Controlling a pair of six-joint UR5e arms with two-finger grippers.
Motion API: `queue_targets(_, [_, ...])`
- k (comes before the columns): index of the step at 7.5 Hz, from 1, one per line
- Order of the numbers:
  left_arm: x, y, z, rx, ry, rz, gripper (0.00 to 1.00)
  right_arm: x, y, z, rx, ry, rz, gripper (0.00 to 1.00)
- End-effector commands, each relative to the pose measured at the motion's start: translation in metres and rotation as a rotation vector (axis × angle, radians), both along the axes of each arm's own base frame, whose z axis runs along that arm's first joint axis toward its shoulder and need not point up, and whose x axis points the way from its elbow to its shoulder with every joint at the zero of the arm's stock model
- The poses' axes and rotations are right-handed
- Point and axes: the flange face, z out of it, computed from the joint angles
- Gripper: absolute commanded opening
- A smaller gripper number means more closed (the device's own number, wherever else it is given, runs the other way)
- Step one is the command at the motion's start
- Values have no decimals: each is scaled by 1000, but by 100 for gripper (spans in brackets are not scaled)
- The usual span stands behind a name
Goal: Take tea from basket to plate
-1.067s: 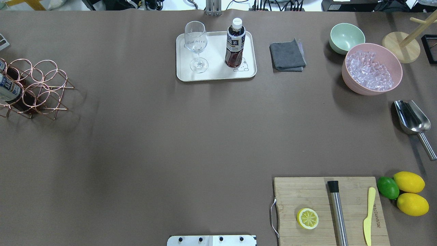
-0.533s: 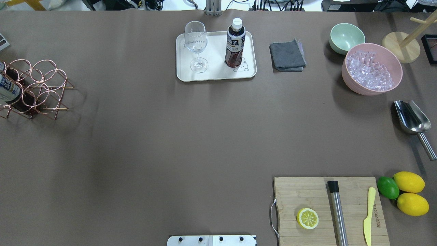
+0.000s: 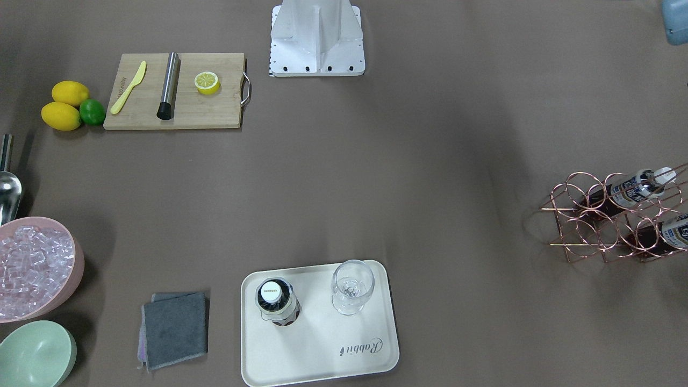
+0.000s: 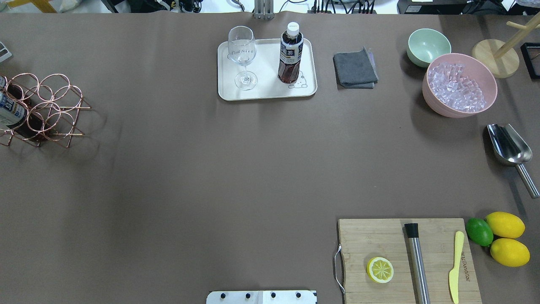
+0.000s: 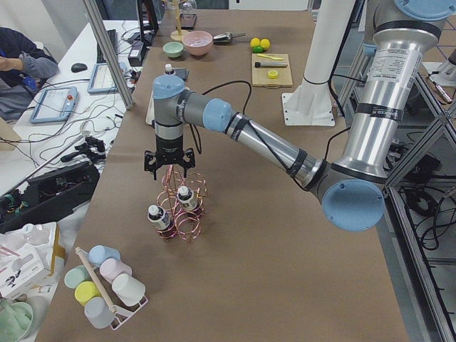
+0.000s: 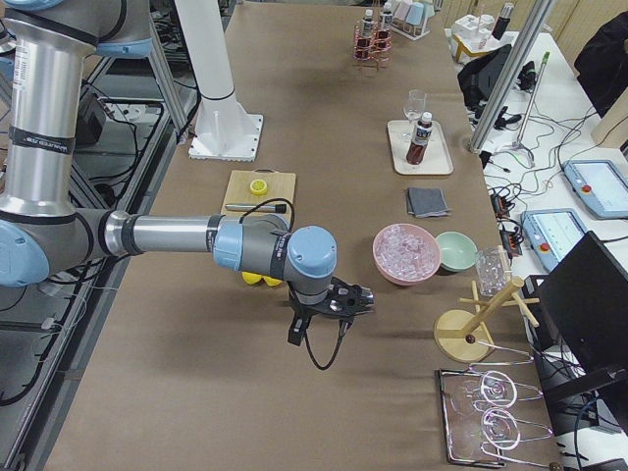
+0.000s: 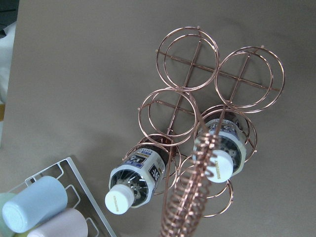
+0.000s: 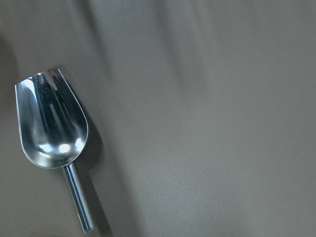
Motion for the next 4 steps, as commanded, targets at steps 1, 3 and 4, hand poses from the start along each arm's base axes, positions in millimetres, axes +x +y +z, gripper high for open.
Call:
queue_targets(1, [-52,7,-1,-74,-4,-93,98,4,0,3,-1,45,-5,100])
queue_targets(3, [-81,13,2,-202,13,-270,98,4,-1,-6,17,48,-4,100])
queue_targets(4, [-83,13,2,-255,28,-358,98,4,2,-3,7,50,-5,100])
